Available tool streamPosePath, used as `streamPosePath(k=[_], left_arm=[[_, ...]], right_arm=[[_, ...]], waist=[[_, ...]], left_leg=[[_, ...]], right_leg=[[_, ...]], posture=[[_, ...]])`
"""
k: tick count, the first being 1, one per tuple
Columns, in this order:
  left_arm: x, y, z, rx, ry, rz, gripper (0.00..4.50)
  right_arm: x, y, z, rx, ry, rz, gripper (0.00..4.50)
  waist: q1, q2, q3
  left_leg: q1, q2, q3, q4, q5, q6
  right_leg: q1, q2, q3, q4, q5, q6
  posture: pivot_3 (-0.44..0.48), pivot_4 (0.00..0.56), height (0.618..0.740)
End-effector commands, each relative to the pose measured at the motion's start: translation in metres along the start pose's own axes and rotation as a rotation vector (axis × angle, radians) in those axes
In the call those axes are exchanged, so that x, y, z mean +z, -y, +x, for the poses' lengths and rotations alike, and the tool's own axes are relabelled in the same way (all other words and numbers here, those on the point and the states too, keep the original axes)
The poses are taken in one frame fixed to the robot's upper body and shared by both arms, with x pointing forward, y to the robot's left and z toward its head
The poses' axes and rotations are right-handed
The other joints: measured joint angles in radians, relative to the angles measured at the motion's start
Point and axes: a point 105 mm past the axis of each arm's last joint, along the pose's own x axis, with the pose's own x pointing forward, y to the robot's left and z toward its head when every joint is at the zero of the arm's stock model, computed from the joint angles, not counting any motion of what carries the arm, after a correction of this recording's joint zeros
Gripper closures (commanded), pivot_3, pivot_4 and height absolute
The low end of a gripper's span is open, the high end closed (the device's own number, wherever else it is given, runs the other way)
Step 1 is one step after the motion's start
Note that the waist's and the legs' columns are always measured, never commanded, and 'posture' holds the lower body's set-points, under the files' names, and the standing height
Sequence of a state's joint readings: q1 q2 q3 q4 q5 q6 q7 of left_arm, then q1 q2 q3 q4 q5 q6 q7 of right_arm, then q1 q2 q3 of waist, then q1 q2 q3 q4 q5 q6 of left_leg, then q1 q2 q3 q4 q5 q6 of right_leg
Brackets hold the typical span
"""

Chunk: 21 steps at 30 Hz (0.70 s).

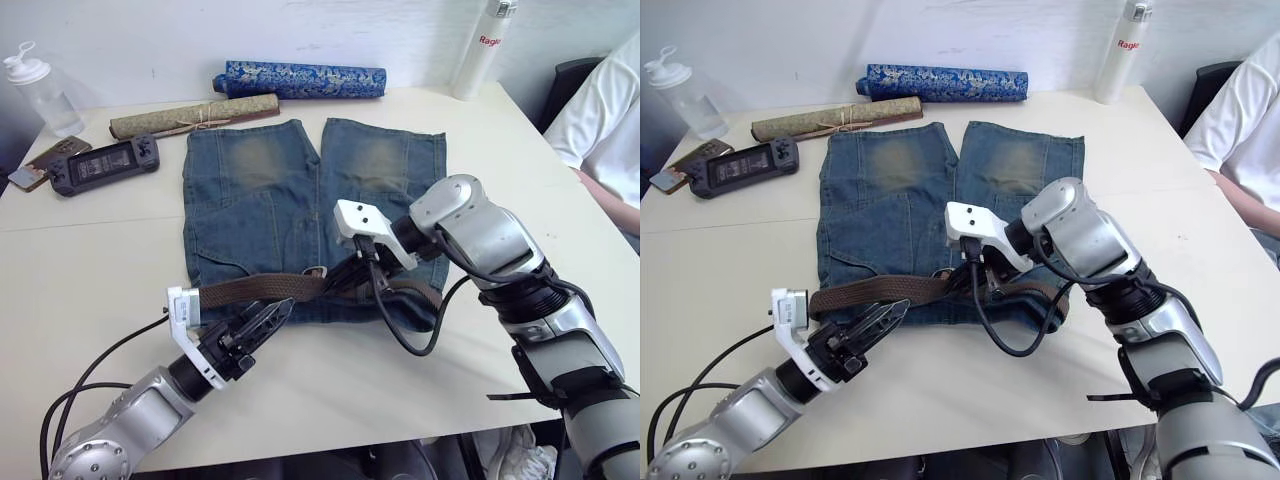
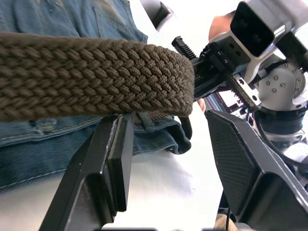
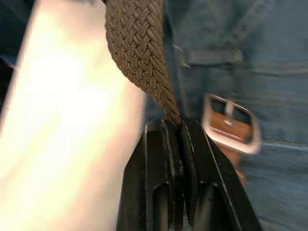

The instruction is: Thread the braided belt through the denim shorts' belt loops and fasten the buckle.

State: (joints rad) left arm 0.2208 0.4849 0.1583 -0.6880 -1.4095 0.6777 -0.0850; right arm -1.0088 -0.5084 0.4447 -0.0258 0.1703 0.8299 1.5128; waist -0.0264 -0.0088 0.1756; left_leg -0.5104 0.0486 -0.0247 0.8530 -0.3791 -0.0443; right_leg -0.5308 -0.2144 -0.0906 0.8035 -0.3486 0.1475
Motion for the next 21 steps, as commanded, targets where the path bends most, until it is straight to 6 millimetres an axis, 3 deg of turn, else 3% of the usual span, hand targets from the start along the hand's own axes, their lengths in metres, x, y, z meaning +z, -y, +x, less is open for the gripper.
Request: streamPosePath(k=[1,7,13,19,21], left_arm=[[-0.002,0.001,0.007,-0.037,-0.025,0.015,1.81],[-0.002,0.015,0.018,-0.142,-0.073,0.084,1.81],[-0.002,0.01,0.019,-0.142,-0.09,0.126,1.81],[0.002,0.006,0.019,-0.132,-0.057,0.128,4.44],[0.003,0.006,0.019,-0.137,-0.052,0.129,4.44]], right_arm=[[0.014,-0.005,0.006,0.056,0.033,-0.002,4.5],[0.015,-0.002,0.008,0.041,0.053,0.051,4.5],[0.013,0.001,0.008,0.019,0.051,0.067,4.5],[0.013,0.004,0.008,0.0,0.058,0.08,4.5],[0.013,0.005,0.008,-0.006,0.055,0.082,4.5]], waist=[[-0.002,0.0,0.0],[-0.001,0.0,0.0],[-0.002,0.0,0.0],[-0.001,0.0,0.0],[-0.001,0.0,0.0]], left_leg=[[0.0,0.0,0.0,0.0,0.0,0.0],[0.0,0.0,0.0,-0.001,0.0,0.0],[0.001,0.0,0.001,-0.003,0.0,-0.001],[0.001,0.0,0.001,-0.003,0.001,-0.001],[0.001,0.0,0.001,-0.003,0.001,-0.001]], right_leg=[[0.0,0.0,0.0,0.0,0.0,0.0],[0.0,0.0,0.0,-0.002,0.001,0.001],[0.0,0.0,0.001,-0.002,0.001,0.002],[0.0,0.0,0.001,-0.003,0.001,0.002],[0.0,0.0,0.001,-0.003,0.001,0.002]], posture=[[0.0,0.15,0.645],[0.0,0.15,0.645],[0.0,0.15,0.645],[0.0,0.15,0.645],[0.0,0.15,0.645]])
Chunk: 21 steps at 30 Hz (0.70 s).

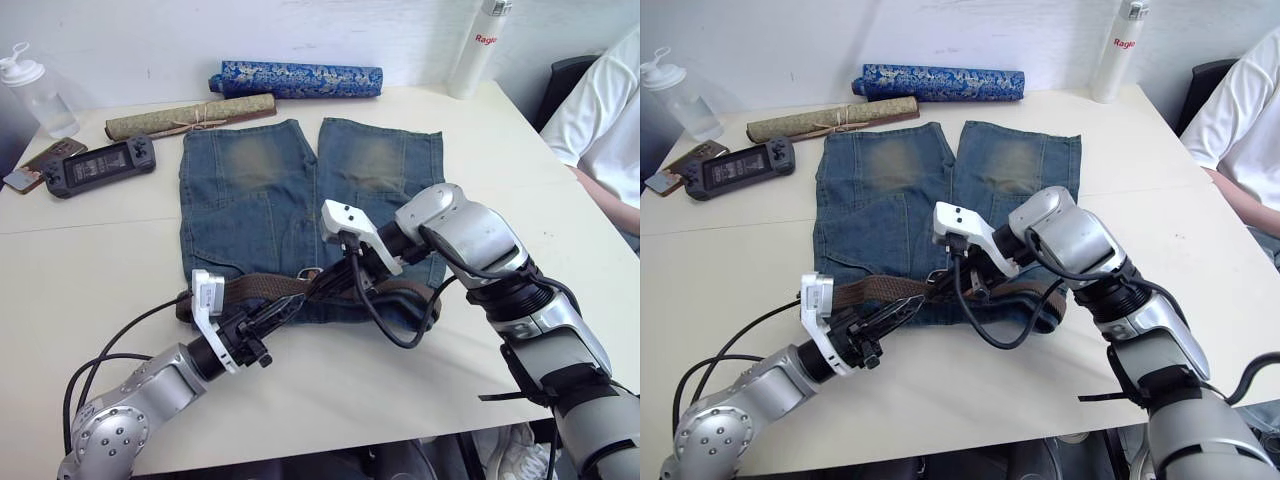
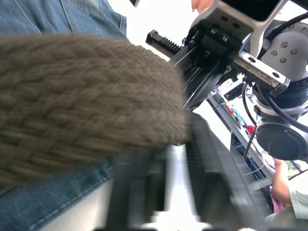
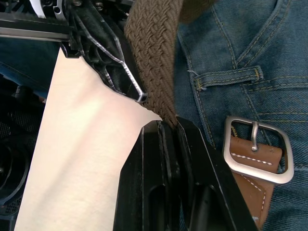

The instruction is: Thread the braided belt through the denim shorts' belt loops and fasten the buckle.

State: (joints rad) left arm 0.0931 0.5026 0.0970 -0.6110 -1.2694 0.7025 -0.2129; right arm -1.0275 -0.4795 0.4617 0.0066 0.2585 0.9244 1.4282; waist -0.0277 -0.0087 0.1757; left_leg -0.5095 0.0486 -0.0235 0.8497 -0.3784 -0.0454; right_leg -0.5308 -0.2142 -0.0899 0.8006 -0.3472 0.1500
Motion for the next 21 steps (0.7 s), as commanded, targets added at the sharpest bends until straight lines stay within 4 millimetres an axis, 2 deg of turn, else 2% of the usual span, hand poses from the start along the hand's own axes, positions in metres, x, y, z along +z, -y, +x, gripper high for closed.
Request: streamPosePath(k=[1,5,7,8,10,11,14,15,16,21], left_arm=[[0.005,0.007,0.001,-0.044,0.022,0.022,4.44],[0.005,0.005,0.002,-0.037,0.022,0.027,4.44],[0.006,0.003,0.002,-0.033,0.027,0.023,4.5],[0.006,0.003,0.003,-0.032,0.028,0.023,4.5],[0.009,0.0,0.005,-0.025,0.036,0.021,4.5],[0.009,0.0,0.005,-0.024,0.038,0.02,4.5],[0.021,-0.005,0.004,-0.002,0.108,-0.043,4.5],[0.022,-0.005,0.003,0.001,0.118,-0.054,4.5],[0.025,-0.006,0.002,0.01,0.137,-0.068,4.5],[0.041,-0.009,-0.014,0.038,0.254,-0.195,4.5]], right_arm=[[0.009,0.001,-0.001,-0.012,0.007,-0.022,4.5],[0.01,0.004,-0.001,-0.032,0.005,-0.02,4.5],[0.012,0.007,-0.001,-0.067,0.016,-0.037,3.72],[0.012,0.008,-0.001,-0.075,0.02,-0.04,3.53],[0.015,0.007,-0.002,-0.095,0.041,-0.047,2.67],[0.016,0.007,-0.002,-0.1,0.047,-0.048,2.15],[0.032,0.005,-0.02,-0.187,0.175,-0.038,0.59],[0.034,0.004,-0.023,-0.2,0.196,-0.035,0.21],[0.036,0.002,-0.029,-0.22,0.224,-0.021,0.08],[0.034,-0.011,-0.057,-0.367,0.333,0.002,0.08]], waist=[[0.0,0.0,0.0],[0.0,0.0,0.0],[0.0,0.0,0.0],[0.0,0.0,0.0],[0.001,0.0,0.0],[0.001,0.0,0.0],[0.002,0.0,0.0],[0.003,0.0,0.0],[0.003,0.0,0.0],[0.005,-0.001,0.0]], left_leg=[[0.0,0.0,0.0,0.0,0.0,0.0],[0.0,0.0,0.0,0.0,0.0,0.0],[0.0,0.0,0.0,0.0,0.0,0.0],[0.0,0.0,0.0,0.0,0.0,0.0],[0.0,0.0,0.0,0.0,0.0,0.0],[0.0,0.0,0.0,0.0,0.0,0.0],[0.0,0.0,0.0,-0.001,0.0,0.0],[0.0,0.0,0.0,-0.001,0.0,-0.001],[-0.001,0.0,0.0,-0.001,0.0,-0.001],[0.0,0.0,0.0,-0.002,0.0,-0.001]], right_leg=[[0.0,0.0,0.0,0.0,0.0,0.0],[0.0,0.0,0.0,0.0,0.0,0.0],[0.0,0.0,0.0,0.0,0.0,0.0],[0.0,0.0,0.0,0.0,0.0,0.0],[0.0,0.0,0.0,0.0,0.0,0.0],[0.0,0.0,0.0,0.0,0.0,0.0],[0.0,0.0,0.0,-0.001,0.001,0.001],[0.0,0.0,0.0,-0.001,0.001,0.001],[0.0,0.0,0.0,-0.002,0.001,0.001],[0.001,0.0,0.0,-0.003,0.001,0.002]], posture=[[0.0,0.15,0.645],[0.0,0.15,0.645],[0.0,0.15,0.645],[0.0,0.15,0.645],[0.0,0.15,0.645],[0.0,0.15,0.645],[0.0,0.15,0.645],[0.0,0.15,0.645],[0.0,0.15,0.645],[0.0,0.15,0.645]])
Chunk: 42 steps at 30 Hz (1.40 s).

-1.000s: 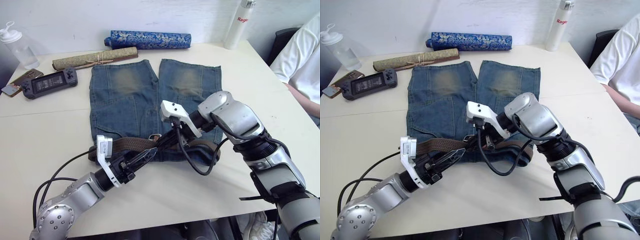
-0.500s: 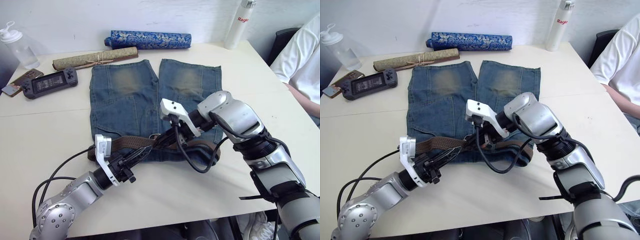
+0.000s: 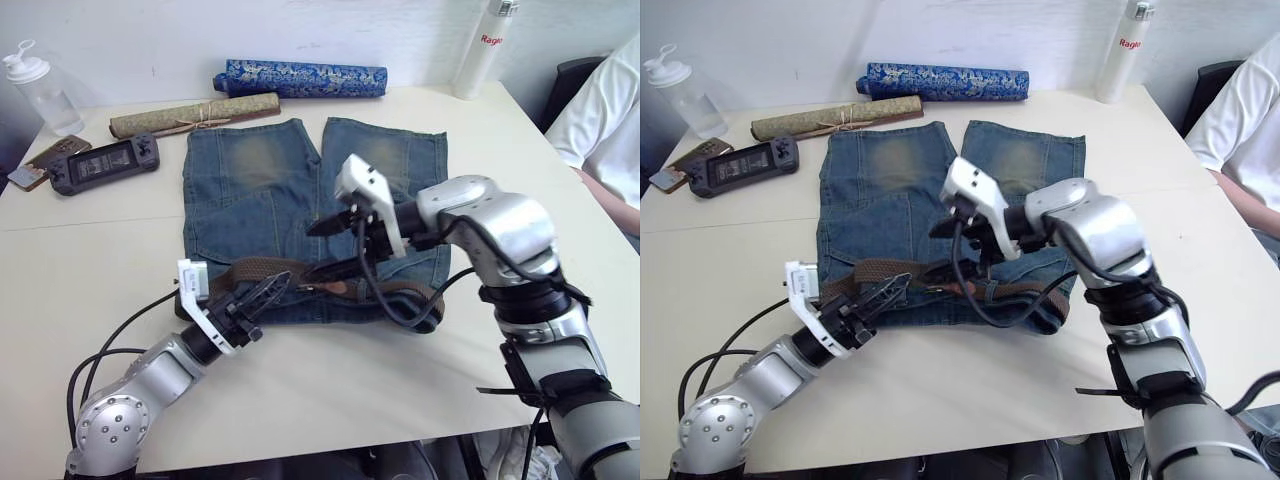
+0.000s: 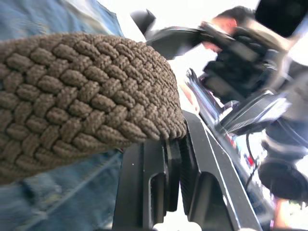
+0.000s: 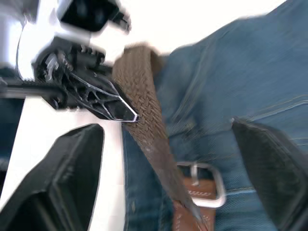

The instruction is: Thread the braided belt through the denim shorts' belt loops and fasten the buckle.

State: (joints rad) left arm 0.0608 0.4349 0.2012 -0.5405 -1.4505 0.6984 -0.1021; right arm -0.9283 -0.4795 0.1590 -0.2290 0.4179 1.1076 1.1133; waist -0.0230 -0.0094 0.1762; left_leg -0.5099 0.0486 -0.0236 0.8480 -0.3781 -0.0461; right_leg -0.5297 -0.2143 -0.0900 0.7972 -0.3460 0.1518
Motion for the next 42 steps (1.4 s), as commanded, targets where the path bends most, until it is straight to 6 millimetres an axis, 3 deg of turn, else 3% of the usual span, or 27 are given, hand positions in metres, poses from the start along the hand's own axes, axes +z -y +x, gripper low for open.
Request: streamPosePath(k=[1,8,13,15,21,28,33,37,42], left_arm=[[0.019,0.008,-0.011,-0.003,0.116,-0.079,4.5],[0.052,0.006,-0.043,0.073,0.247,-0.165,4.5],[0.057,0.0,-0.058,0.123,0.218,-0.168,4.5],[0.054,0.001,-0.057,0.12,0.196,-0.164,4.5],[0.053,0.009,-0.046,0.049,0.226,-0.224,4.5],[0.052,0.018,-0.027,-0.023,0.255,-0.284,4.5],[0.051,0.018,-0.014,-0.042,0.292,-0.352,4.5],[0.046,0.022,-0.009,-0.054,0.281,-0.374,4.5],[0.049,0.018,-0.008,-0.048,0.317,-0.401,4.5]], right_arm=[[0.009,-0.009,-0.017,-0.105,0.093,-0.035,0.08],[-0.018,-0.016,-0.02,-0.372,0.219,-0.087,0.08],[-0.026,-0.019,-0.016,-0.446,0.272,-0.048,0.08],[-0.024,-0.017,-0.01,-0.464,0.264,-0.103,0.08],[-0.01,-0.019,0.019,-0.535,0.232,-0.539,0.08],[-0.004,-0.028,0.055,-0.659,0.349,-0.857,0.08],[0.004,-0.025,0.071,-0.721,0.444,-0.938,0.08],[0.012,-0.017,0.067,-0.821,0.475,-0.981,0.08],[0.011,-0.016,0.071,-0.822,0.494,-0.983,0.08]], waist=[[0.0,0.0,0.0],[-0.004,-0.001,0.0],[-0.001,0.0,0.0],[-0.001,0.0,0.0],[-0.003,0.0,0.001],[-0.003,-0.001,0.0],[-0.004,-0.003,0.0],[-0.004,-0.004,0.0],[-0.003,-0.005,0.0]], left_leg=[[0.0,0.0,0.0,0.0,0.0,0.0],[0.003,0.0,0.001,-0.006,0.002,-0.002],[0.003,0.0,0.0,-0.006,0.003,-0.004],[0.003,0.0,0.0,-0.006,0.003,-0.004],[0.003,0.0,0.0,-0.008,0.003,-0.004],[0.002,0.0,0.001,-0.008,0.003,-0.004],[0.002,0.0,0.0,-0.008,0.004,-0.006],[0.002,0.0,0.0,-0.008,0.004,-0.006],[0.0,0.0,-0.001,-0.005,0.004,-0.007]], right_leg=[[0.0,0.0,0.0,0.0,0.0,0.0],[0.001,0.0,0.001,-0.003,0.0,0.0],[0.001,0.0,0.001,-0.003,0.001,0.0],[0.001,0.0,0.001,-0.003,0.001,0.0],[0.001,0.0,0.0,-0.004,0.001,-0.001],[-0.001,0.0,0.001,-0.003,0.0,-0.002],[-0.002,0.0,0.001,0.0,0.0,-0.002],[-0.002,0.0,0.001,0.0,0.0,-0.002],[-0.002,0.0,0.001,0.002,0.0,-0.003]], posture=[[0.0,0.15,0.645],[0.0,0.15,0.645],[0.0,0.15,0.645],[0.0,0.15,0.645],[0.0,0.15,0.645],[0.0,0.15,0.645],[0.0,0.15,0.645],[0.0,0.15,0.645],[0.0,0.15,0.645]])
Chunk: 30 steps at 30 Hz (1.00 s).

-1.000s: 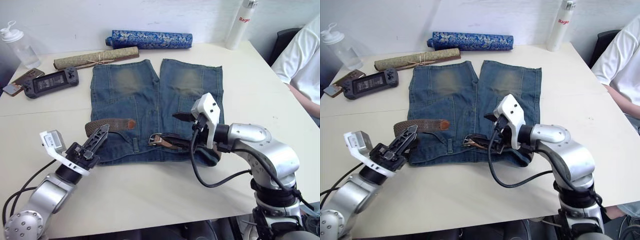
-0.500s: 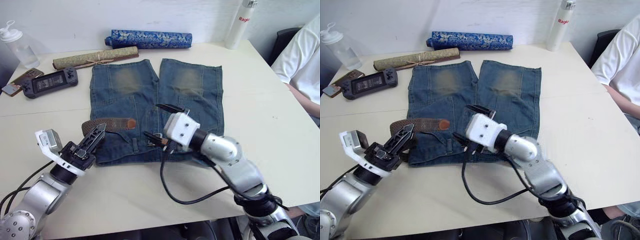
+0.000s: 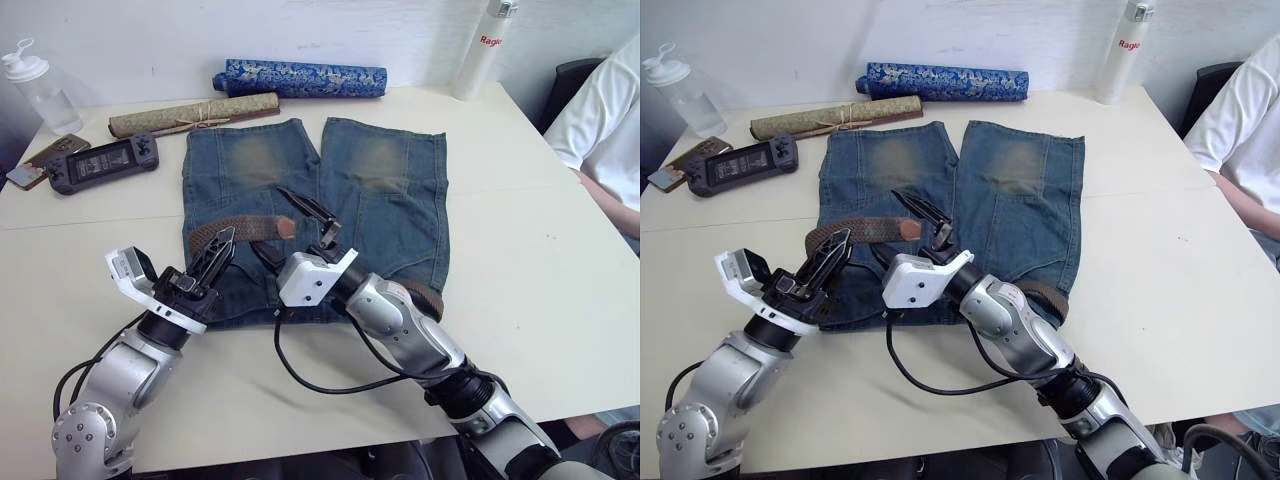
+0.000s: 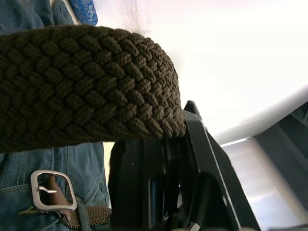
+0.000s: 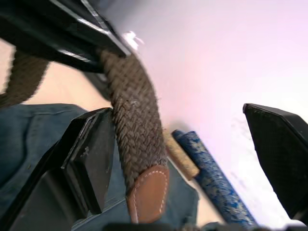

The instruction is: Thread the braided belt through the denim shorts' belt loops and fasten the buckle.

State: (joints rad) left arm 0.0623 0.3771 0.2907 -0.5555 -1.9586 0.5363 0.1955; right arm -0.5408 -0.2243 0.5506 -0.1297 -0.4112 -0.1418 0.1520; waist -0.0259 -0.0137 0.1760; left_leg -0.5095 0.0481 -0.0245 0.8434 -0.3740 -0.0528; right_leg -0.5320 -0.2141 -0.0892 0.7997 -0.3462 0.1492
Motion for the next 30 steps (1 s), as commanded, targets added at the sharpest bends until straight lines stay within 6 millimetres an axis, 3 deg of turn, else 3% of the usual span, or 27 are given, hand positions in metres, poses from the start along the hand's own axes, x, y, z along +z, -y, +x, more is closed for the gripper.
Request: streamPosePath(k=[1,4,7,11,12,14,16,20,26,30], left_arm=[[-0.004,0.009,0.004,-0.034,0.011,-0.022,4.5],[-0.004,0.007,0.004,-0.023,0.008,-0.024,4.5],[-0.001,0.003,0.003,-0.004,0.016,-0.028,4.5],[-0.001,0.002,0.003,0.001,0.023,-0.035,4.5],[-0.001,0.002,0.003,0.001,0.023,-0.036,4.5],[-0.001,0.001,0.004,0.0,0.02,-0.034,4.5],[-0.001,0.002,0.004,0.004,0.005,-0.018,4.5],[-0.002,-0.001,0.005,0.035,-0.025,0.042,4.5],[-0.005,0.013,0.007,-0.037,-0.031,0.018,2.67],[-0.014,0.018,0.014,-0.056,-0.08,0.019,2.67]], right_arm=[[0.009,0.012,0.008,-0.112,0.072,-0.054,0.08],[0.006,0.016,0.008,-0.136,0.062,-0.069,0.08],[0.001,0.019,0.006,-0.15,0.038,-0.085,0.74],[-0.008,0.019,0.002,-0.155,-0.006,-0.092,2.32],[-0.01,0.018,0.002,-0.153,-0.014,-0.095,2.97],[-0.01,0.018,0.002,-0.151,-0.013,-0.096,3.59],[-0.008,0.018,0.004,-0.142,-0.001,-0.102,4.49],[-0.006,0.016,0.005,-0.113,0.009,-0.121,4.49],[-0.007,0.016,0.008,-0.051,0.004,-0.273,4.5],[-0.007,0.014,0.012,-0.04,0.006,-0.307,4.5]], waist=[[0.0,0.0,0.0],[0.0,0.0,0.0],[0.0,0.0,0.0],[0.001,0.0,0.0],[0.001,0.0,0.0],[0.001,0.0,0.0],[0.0,0.0,0.0],[0.0,0.0,0.0],[0.001,0.0,0.0],[0.001,0.0,0.0]], left_leg=[[0.0,0.0,0.0,0.0,0.0,0.0],[0.0,0.0,0.0,0.001,0.0,0.0],[-0.001,0.0,-0.001,0.004,-0.001,0.001],[-0.002,0.0,-0.001,0.006,-0.001,0.002],[-0.002,0.0,-0.001,0.006,-0.001,0.002],[-0.002,0.0,-0.001,0.006,-0.001,0.002],[-0.002,0.0,-0.001,0.006,-0.002,0.003],[-0.002,0.0,-0.002,0.008,-0.003,0.005],[-0.002,0.0,-0.002,0.011,-0.004,0.007],[-0.002,0.0,-0.002,0.011,-0.004,0.007]], right_leg=[[0.0,0.0,0.0,0.0,0.0,0.0],[0.0,0.0,0.0,0.001,-0.001,-0.001],[0.0,0.0,0.0,0.002,-0.001,-0.002],[0.0,0.0,0.0,0.003,-0.001,-0.002],[0.0,0.0,0.0,0.003,-0.001,-0.002],[0.0,0.0,0.0,0.003,-0.001,-0.002],[0.0,0.0,0.0,0.004,-0.002,-0.002],[0.0,0.0,0.0,0.005,-0.003,-0.004],[0.0,0.0,0.0,0.007,-0.006,-0.011],[0.0,0.0,0.0,0.007,-0.007,-0.012]], posture=[[0.0,0.15,0.645],[0.0,0.15,0.645],[0.0,0.15,0.645],[0.0,0.15,0.645],[0.0,0.15,0.645],[0.0,0.15,0.645],[0.0,0.15,0.645],[0.0,0.15,0.645],[0.0,0.15,0.645],[0.0,0.15,0.645]])
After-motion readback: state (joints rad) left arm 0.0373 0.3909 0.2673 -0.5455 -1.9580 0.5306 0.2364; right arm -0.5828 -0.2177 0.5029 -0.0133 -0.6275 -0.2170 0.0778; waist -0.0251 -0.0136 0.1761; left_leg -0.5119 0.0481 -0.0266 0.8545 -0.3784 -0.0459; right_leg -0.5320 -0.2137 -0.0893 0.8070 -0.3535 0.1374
